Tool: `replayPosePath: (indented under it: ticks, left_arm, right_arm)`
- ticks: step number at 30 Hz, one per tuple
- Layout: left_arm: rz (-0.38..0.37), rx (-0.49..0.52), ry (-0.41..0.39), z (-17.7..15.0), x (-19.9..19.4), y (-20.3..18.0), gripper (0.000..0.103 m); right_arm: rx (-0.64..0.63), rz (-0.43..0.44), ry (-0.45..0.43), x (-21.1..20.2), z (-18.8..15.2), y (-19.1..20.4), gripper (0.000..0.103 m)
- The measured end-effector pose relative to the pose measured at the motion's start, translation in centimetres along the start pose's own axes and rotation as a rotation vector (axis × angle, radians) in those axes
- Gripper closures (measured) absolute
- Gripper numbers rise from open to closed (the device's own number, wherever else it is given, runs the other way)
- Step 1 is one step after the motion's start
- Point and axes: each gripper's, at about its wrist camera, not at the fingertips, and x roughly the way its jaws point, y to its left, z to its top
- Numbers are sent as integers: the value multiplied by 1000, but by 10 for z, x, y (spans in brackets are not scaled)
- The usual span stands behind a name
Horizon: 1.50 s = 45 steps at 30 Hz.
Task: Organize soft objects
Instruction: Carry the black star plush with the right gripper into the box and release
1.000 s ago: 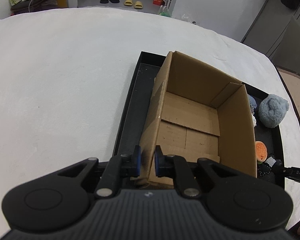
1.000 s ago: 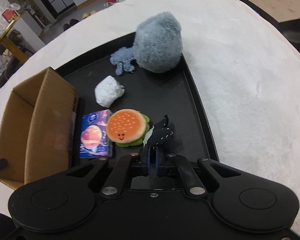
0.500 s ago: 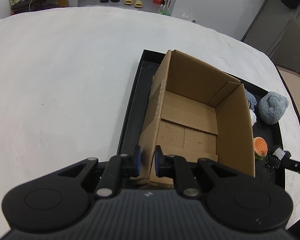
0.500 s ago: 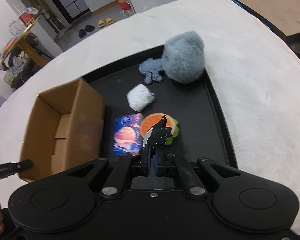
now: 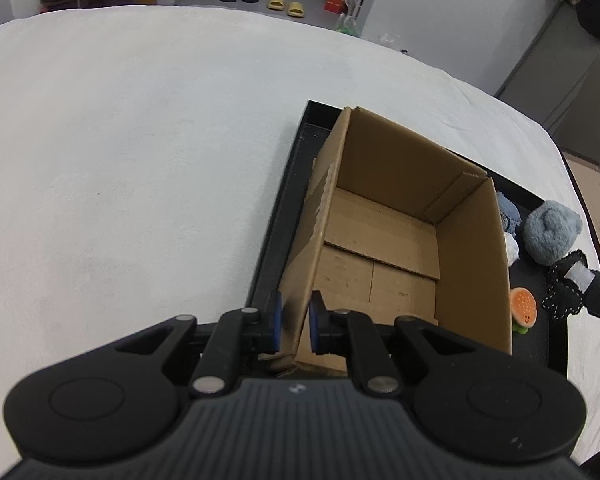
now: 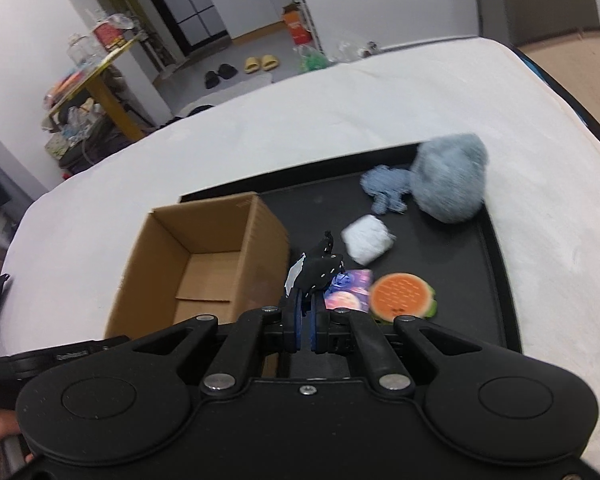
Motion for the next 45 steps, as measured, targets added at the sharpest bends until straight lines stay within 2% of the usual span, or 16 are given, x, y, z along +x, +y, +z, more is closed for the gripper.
replayPosePath:
  ticks: [10,17,24,32,35,37,38,45]
  left_arm:
    - [-37,3,23,-2,5,-1,90]
    - [-81,-35,31,-4,6,10,90]
    - [-87,-18,17,-6,5,11,90]
    - [-101,-64,7,-7,2,19,90]
    - [-106,-73,5,-7,3,21,90]
    - [-109,-79,3,-8,3,22,90]
    - [-110,-79,2,-9,2,22,89]
    - [-104,-75,-1,-9,2,21,86]
  right_arm:
    - [-68,37,-29,3,13,43,99]
    - [-99,45,-8,16,11,66,99]
    - [-140,43,36,39,5,89,99]
    - [-203,80,48,55,8,122,98]
    - [-204,123,22,55,11,128,87]
    - [-204,110,45,59,10,126,57]
    - [-200,106,50,59,9,124,54]
    - [-184,90,71,51,3,107,53]
